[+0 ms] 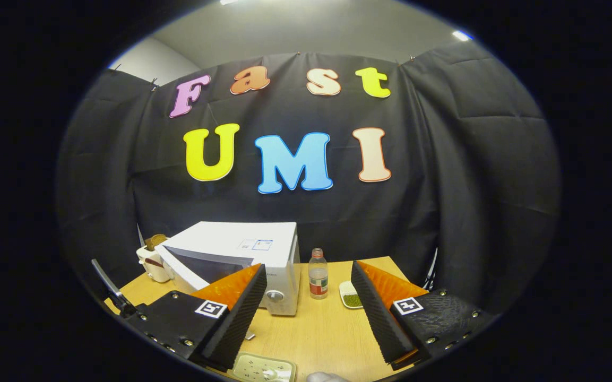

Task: Open the microwave oven with the left hand, put the food in, and close the microwave oven.

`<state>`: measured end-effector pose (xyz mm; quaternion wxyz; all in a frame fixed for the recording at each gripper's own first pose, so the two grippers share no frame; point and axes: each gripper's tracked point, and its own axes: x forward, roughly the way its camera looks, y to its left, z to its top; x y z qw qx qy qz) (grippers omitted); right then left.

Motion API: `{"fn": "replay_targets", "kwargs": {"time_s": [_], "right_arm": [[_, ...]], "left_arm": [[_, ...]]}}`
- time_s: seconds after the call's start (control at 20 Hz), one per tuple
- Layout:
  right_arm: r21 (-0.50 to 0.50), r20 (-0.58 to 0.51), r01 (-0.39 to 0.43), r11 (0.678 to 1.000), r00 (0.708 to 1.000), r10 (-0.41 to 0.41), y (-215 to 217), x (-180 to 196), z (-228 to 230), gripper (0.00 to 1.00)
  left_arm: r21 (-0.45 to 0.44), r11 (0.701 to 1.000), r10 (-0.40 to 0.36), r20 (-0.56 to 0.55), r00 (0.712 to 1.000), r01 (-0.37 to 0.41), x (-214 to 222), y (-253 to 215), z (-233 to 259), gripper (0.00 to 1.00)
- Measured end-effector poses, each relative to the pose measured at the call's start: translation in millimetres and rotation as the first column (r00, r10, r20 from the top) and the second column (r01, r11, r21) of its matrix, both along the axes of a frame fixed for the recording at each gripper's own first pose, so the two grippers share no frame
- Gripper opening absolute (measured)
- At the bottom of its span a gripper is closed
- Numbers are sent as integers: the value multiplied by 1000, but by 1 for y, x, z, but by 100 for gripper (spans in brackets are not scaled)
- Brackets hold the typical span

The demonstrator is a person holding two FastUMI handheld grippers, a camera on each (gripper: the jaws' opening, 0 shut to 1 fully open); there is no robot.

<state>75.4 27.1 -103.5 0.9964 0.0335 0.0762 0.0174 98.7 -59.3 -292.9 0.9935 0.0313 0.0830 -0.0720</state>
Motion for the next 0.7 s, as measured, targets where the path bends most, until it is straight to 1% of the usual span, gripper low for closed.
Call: {"fn": "replay_targets", "kwargs": {"time_s": [0.1,0.25,0.35,0.4,0.45,0.55,0.6,0.7], "right_arm": [[5,-16,14,1000,1000,-14,-9,3,-7,98],[11,-40,25,1000,999,-24,-18,8,-13,98],[12,-41,32,999,999,-32,-25,13,-14,98],[12,-38,37,999,999,-36,-29,16,-15,98],[11,-41,41,999,998,-41,-32,19,-16,98],[14,-55,41,999,998,-40,-33,23,-23,98],[19,-61,40,999,997,-39,-33,25,-26,98],[23,-70,37,999,997,-35,-35,28,-30,98]], "left_arm": [[10,1000,-11,-5,1000,11,14,-10,-5,94],[10,1000,-27,-15,1000,27,20,-25,-11,94],[18,999,-38,-21,999,38,26,-33,-18,100],[26,999,-45,-26,999,45,33,-36,-18,99],[33,998,-54,-17,998,55,41,-41,-17,95],[36,998,-43,-7,999,43,55,-42,-16,97],[27,999,-38,-7,999,38,61,-43,-17,99],[13,999,-31,-1,1000,31,76,-48,-15,100]]}}
